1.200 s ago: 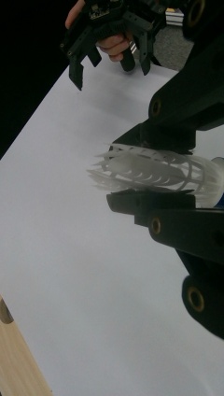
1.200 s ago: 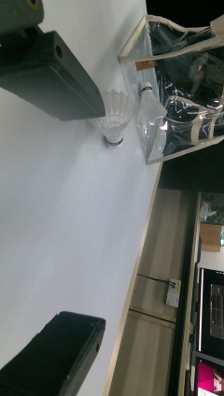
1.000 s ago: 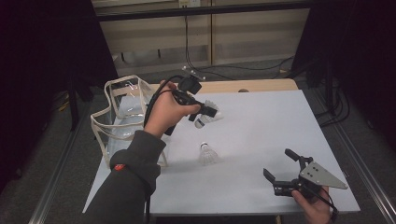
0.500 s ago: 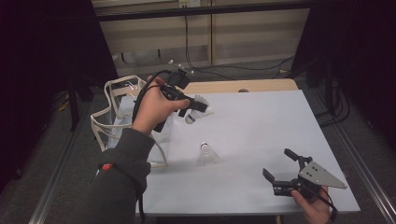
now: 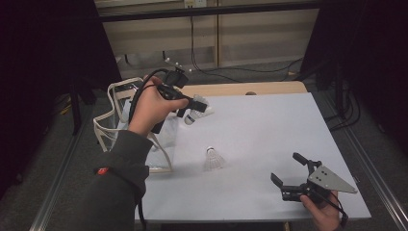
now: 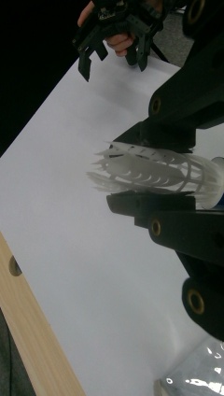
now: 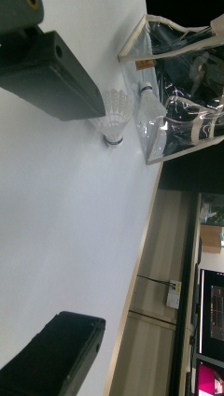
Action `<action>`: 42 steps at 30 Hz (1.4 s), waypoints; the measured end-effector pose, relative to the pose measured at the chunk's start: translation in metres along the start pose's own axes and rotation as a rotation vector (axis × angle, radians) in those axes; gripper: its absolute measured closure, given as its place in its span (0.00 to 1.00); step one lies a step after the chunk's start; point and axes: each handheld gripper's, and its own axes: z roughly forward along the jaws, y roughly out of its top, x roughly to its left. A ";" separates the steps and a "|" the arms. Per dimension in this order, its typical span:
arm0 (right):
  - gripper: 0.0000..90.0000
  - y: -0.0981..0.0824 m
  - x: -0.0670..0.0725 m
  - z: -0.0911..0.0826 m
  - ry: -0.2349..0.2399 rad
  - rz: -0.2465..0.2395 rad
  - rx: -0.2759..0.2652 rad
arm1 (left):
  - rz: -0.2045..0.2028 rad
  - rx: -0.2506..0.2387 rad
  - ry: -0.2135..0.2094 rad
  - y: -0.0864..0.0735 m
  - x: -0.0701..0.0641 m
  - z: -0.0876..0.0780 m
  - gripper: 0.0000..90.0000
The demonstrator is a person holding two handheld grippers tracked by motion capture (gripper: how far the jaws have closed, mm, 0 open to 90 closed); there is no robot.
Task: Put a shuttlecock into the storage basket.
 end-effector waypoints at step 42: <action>0.01 0.001 0.001 -0.001 -0.002 -0.002 -0.005 | -0.048 -0.051 0.074 0.002 0.018 -0.039 0.83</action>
